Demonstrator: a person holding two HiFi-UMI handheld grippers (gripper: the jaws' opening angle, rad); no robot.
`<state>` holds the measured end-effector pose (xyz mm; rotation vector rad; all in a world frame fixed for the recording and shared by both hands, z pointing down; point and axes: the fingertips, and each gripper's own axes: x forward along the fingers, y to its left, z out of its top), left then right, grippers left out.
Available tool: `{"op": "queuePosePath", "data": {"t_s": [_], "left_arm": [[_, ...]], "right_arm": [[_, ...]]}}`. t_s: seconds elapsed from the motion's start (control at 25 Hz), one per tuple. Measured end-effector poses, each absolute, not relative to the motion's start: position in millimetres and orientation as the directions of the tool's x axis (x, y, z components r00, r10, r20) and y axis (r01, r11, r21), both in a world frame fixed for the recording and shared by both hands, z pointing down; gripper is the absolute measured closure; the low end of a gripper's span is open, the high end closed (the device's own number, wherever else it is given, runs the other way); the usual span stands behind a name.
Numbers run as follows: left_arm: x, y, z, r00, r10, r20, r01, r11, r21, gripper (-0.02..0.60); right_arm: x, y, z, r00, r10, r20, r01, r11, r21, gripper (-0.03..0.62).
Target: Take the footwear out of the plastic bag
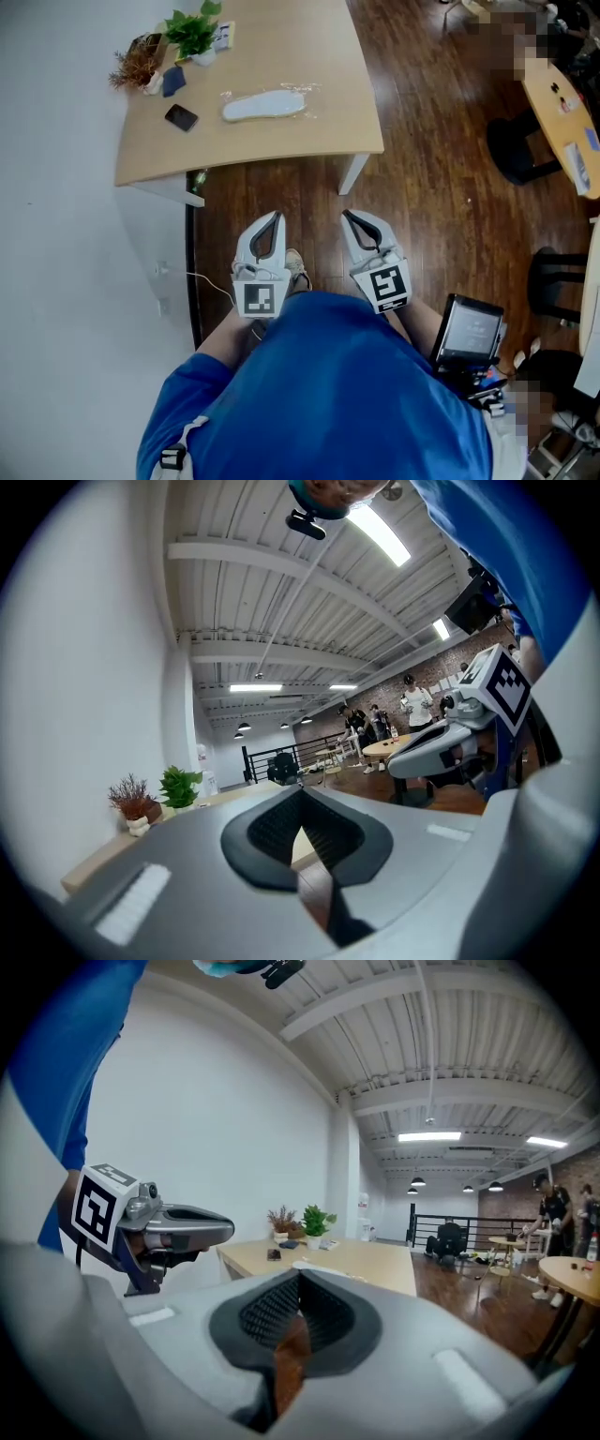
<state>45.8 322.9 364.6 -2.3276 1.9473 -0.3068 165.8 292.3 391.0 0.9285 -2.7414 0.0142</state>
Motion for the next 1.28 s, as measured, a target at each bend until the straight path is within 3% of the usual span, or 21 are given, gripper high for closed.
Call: {"op": "queuePosePath", "data": {"t_s": [0.56, 1.28], "left_arm": [[-62.8, 242.0, 377.2, 0.252, -0.962, 0.106, -0.946, -0.268, -0.184, 0.575], [-95.4, 107.9, 423.5, 0.167, -0.959, 0.229, -0.953, -0.216, -0.213, 0.575]], "right_arm": [[68.0, 206.4, 399.5, -0.696, -0.670, 0.258, -0.672, 0.734, 0.094, 0.592], [47.3, 55.0, 445.8, -0.734, -0.592, 0.333, -0.632, 0.775, -0.014, 0.592]]}}
